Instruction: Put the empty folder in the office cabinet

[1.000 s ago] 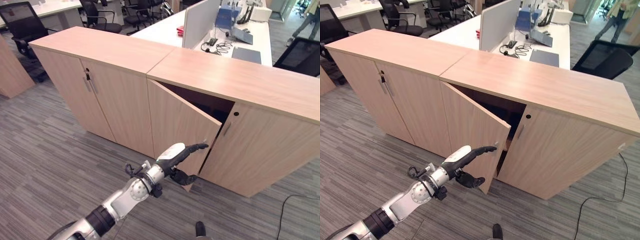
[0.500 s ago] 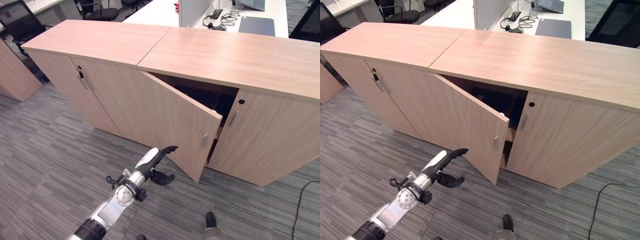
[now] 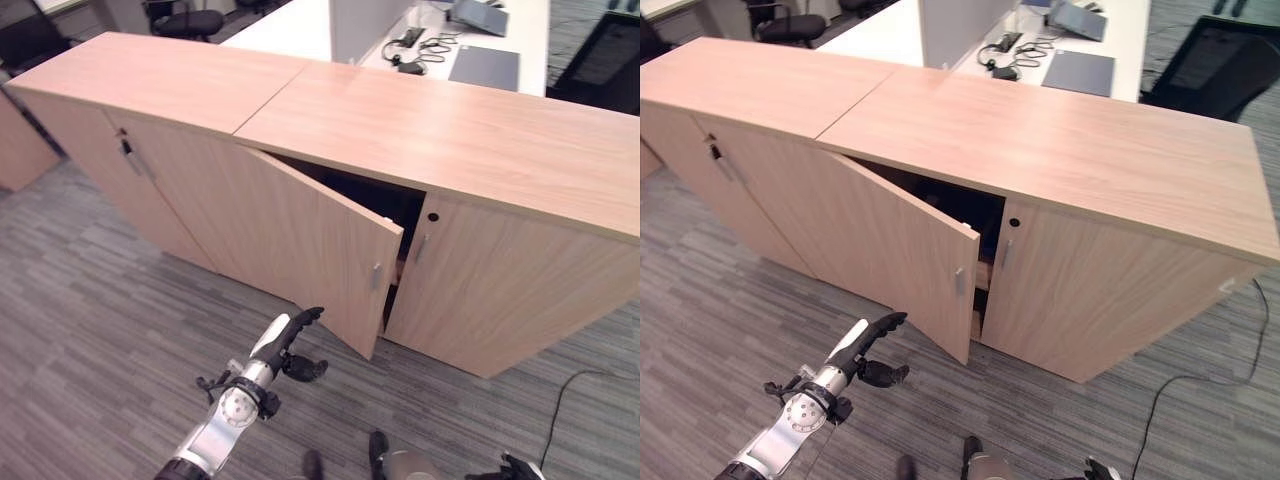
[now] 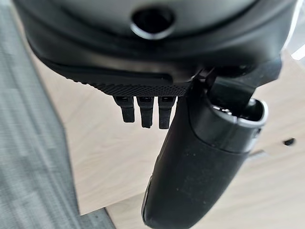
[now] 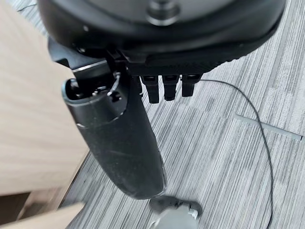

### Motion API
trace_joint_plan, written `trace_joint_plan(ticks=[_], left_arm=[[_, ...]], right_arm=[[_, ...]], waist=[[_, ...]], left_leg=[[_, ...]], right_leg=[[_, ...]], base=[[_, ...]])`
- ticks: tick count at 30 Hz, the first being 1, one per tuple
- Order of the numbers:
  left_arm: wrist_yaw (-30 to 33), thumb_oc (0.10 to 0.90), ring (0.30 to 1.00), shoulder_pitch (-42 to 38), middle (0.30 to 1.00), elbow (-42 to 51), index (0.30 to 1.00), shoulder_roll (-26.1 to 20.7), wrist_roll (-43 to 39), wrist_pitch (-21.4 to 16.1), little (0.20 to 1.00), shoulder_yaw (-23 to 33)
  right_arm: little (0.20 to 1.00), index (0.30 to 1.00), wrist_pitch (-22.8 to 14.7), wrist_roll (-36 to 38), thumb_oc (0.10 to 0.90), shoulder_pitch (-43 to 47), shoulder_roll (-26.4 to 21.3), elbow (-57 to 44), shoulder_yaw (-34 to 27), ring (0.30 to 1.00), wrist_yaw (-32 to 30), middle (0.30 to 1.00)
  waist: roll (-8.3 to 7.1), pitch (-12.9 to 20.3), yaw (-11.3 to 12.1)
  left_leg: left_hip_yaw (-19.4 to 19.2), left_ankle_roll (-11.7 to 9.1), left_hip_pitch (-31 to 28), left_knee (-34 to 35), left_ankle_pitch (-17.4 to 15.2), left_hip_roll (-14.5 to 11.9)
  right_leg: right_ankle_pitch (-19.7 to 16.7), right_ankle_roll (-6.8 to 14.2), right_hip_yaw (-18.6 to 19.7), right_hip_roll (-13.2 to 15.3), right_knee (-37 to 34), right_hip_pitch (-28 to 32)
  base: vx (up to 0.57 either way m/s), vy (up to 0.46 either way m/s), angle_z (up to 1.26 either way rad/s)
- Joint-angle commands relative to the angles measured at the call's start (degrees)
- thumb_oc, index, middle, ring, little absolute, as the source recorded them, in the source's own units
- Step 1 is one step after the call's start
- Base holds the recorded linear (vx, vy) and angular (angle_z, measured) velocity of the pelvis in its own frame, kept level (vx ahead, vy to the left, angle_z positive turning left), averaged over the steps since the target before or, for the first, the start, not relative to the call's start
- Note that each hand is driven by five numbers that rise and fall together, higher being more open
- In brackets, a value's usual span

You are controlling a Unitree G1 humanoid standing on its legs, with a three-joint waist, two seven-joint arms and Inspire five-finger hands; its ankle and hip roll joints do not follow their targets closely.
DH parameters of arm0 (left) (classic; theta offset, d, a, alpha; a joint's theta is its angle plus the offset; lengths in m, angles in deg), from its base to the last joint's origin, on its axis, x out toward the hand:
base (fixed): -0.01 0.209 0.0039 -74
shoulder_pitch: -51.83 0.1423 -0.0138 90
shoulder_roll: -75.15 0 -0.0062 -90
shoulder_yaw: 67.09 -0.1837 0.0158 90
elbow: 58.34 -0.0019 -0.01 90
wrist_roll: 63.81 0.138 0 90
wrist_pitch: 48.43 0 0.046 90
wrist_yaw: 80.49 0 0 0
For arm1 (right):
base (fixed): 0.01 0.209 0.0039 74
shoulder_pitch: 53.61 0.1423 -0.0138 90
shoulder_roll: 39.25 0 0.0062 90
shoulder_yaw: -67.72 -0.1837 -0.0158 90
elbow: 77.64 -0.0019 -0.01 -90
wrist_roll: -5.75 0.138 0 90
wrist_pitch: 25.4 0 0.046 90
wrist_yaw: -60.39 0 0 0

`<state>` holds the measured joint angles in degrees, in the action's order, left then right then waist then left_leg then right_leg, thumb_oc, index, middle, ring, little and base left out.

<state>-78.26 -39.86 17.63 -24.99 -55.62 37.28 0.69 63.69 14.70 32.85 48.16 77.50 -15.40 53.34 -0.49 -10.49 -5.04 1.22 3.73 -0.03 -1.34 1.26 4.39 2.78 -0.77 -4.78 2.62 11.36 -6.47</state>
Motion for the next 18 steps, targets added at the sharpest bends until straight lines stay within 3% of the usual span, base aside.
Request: trace_joint_plan(ticks=[1, 8, 18], left_arm=[[3.6, 0.8, 0.9, -5.9, 0.9, 6.6, 0.9, -1.6, 2.1, -5.2, 0.9, 4.3], [3.9, 0.8, 0.9, -7.9, 0.9, 5.7, 0.9, -2.8, 2.1, -4.6, 0.9, 4.4], [1.6, 0.8, 0.9, -1.7, 0.9, 0.7, 0.9, -0.3, -2.1, -2.3, 0.9, 8.7]], right_arm=[[0.9, 0.9, 0.6, -4.3, 0.8, -0.5, -0.2, 1.7, 3.4, 0.9, 0.3, 0.9], [0.9, 0.9, 0.8, -3.3, 0.8, -2.8, 2.1, 2.7, 2.2, 0.9, 0.7, 0.9], [0.9, 0.9, 3.3, -6.3, 0.8, 0.2, 2.5, 9.4, 1.7, 0.9, 1.7, 0.9]], waist=[[-2.24, 3.1, 0.1], [-1.59, 5.9, -1.2], [-0.91, 6.7, 0.6]], left_leg=[[0.9, -2.7, 2.9, -2.8, -5.4, 0.8], [-0.6, -2.0, -2.5, 5.9, -2.7, 0.2], [-4.8, -1.5, -4.2, 6.3, -4.1, -0.3]], right_leg=[[-1.5, 4.1, 0.3, -1.6, -11.0, 7.4], [-3.0, 4.9, 2.3, -2.7, -14.0, 8.7], [-4.5, 6.2, 4.2, -2.5, -15.8, 9.7]], base=[[0.06, 0.051, -0.31], [0.04, 0.065, -0.22], [0.02, 0.071, -0.25]])
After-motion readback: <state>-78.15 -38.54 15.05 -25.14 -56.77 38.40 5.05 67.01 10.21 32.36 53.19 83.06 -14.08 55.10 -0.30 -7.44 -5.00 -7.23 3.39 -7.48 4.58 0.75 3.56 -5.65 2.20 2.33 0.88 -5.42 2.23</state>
